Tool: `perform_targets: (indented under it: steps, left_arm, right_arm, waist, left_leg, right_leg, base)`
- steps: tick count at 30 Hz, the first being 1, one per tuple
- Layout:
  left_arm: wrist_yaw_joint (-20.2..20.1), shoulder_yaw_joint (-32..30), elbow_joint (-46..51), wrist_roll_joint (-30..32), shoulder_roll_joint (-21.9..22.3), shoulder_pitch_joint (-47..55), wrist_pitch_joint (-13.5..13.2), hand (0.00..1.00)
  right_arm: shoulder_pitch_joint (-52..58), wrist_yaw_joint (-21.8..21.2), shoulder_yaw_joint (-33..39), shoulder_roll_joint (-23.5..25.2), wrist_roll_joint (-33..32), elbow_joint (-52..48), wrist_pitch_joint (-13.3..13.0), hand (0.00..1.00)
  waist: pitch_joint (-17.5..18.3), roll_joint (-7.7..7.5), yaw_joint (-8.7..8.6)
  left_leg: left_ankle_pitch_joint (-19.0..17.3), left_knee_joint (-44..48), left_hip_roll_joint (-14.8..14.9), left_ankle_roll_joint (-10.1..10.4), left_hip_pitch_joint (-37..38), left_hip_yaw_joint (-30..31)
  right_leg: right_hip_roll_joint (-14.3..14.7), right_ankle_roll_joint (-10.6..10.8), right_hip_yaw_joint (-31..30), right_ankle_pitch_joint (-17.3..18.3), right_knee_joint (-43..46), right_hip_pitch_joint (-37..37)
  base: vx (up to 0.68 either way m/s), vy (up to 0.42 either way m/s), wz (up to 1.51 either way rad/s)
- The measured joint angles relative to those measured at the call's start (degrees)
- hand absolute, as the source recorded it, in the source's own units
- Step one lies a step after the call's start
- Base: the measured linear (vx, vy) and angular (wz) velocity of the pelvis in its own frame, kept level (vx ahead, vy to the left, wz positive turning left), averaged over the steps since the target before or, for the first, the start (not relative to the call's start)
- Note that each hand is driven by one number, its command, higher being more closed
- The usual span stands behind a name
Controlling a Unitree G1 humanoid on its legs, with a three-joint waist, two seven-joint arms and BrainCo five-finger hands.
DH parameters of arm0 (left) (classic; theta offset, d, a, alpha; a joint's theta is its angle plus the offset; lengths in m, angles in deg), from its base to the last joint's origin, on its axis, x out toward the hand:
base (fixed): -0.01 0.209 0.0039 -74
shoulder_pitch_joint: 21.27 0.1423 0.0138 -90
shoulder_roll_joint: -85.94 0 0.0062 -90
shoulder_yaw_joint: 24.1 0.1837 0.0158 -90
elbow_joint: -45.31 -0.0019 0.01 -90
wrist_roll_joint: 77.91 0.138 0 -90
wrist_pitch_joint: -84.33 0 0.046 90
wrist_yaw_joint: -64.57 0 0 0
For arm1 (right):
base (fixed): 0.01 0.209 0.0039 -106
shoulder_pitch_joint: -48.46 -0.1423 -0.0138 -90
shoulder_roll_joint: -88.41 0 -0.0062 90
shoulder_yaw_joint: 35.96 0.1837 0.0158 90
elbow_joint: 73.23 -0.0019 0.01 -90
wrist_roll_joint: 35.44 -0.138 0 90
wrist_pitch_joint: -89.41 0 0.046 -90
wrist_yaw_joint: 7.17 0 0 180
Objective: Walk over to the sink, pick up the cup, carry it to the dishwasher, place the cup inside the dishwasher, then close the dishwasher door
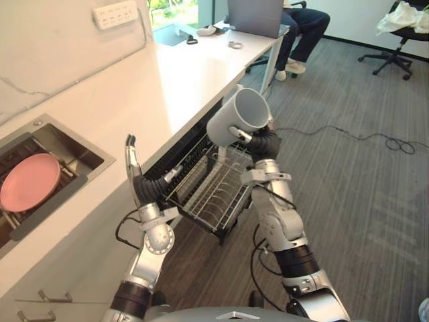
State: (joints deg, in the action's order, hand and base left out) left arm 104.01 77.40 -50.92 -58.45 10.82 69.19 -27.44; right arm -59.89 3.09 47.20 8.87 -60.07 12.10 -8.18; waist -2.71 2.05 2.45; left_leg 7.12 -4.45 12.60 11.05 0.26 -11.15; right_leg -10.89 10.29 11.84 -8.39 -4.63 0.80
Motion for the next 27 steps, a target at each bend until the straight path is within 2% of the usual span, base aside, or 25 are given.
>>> perform_targets:
  steps: [1,2,4,7,11,15,23,27]
  left_arm:
    - [-5.7,0.2,-0.4,-5.8,0.0,1.7,-0.2,0.0]
    - [-8.4,0.4,-1.3,-8.5,0.0,2.3,-0.2,0.0]
    - [-17.5,1.1,-4.9,-17.3,-0.1,5.0,0.1,0.0]
    - [-26.0,3.3,-11.7,-24.7,-1.5,7.0,1.5,0.0]
    - [-32.1,4.5,-18.0,-29.7,-2.5,8.9,4.2,0.0]
    - [-34.9,4.3,-22.3,-31.7,-3.5,11.4,5.6,0.0]
    - [-34.9,1.9,-27.0,-31.7,-3.8,13.6,7.7,0.0]
    - [-34.3,-0.4,-29.3,-31.8,-3.3,12.3,8.2,0.0]
  right_arm:
    - [-0.5,0.2,2.3,-1.1,2.0,1.8,0.5,1.0]
    - [-0.5,0.3,3.5,-1.8,2.9,2.7,0.6,1.0]
    - [-0.6,0.3,6.9,-4.2,5.2,5.9,1.9,1.0]
    - [-1.3,0.2,8.2,-7.5,7.1,8.9,3.8,1.0]
    - [-4.5,-1.6,9.7,-9.6,7.1,13.8,5.8,1.0]
    - [-6.3,-3.5,10.2,-12.0,7.0,20.1,7.8,1.0]
    - [-10.5,-6.6,10.2,-13.4,7.1,28.8,9.6,1.0]
    - [-13.8,-7.5,10.2,-15.3,7.2,35.0,11.6,1.0]
  waist:
    - [0.0,-0.04,0.09]
    - [0.0,-0.04,0.24]
    - [-0.1,-0.07,0.72]
    - [-1.1,-0.13,0.95]
    - [-2.2,-0.31,1.43]
    - [-2.5,-0.46,3.21]
    - [-4.8,-0.37,4.47]
    - [-7.1,0.0,5.29]
  left_leg:
    - [0.0,0.0,0.0,0.0,0.0,0.5]
    - [0.1,-0.1,0.0,0.0,-0.1,0.7]
    - [0.4,-0.3,-0.1,-0.1,-0.9,1.8]
    - [0.7,-0.4,0.0,-0.1,-1.7,3.4]
    - [1.0,-0.3,0.0,-0.2,-2.6,4.4]
    - [1.3,-0.3,0.0,-0.3,-3.4,5.5]
    - [2.0,-0.3,-0.2,-0.9,-5.1,8.1]
    - [2.8,-0.3,-0.5,-1.0,-6.4,9.8]
  right_leg:
    - [0.0,0.0,0.6,0.2,0.0,-0.5]
    - [-0.1,0.1,1.0,0.3,0.0,-0.7]
    - [-0.1,0.4,2.1,0.9,0.0,-0.7]
    - [-0.1,0.1,3.4,0.6,0.0,-1.1]
    - [-0.1,0.0,4.5,0.5,0.0,-1.1]
    - [-0.1,0.0,5.7,0.5,0.0,-1.3]
    - [-0.1,0.0,8.1,0.5,-0.2,-1.6]
    - [-0.2,0.0,9.6,0.5,-0.2,-1.5]
  base:
    - [-0.01,-0.003,0.3]
    - [-0.02,-0.003,0.28]
    - [-0.03,-0.005,0.23]
    - [-0.01,-0.002,0.22]
    - [-0.01,0.001,0.14]
    - [0.01,0.001,0.16]
    - [-0.03,0.001,0.16]
    - [-0.04,0.0,0.17]
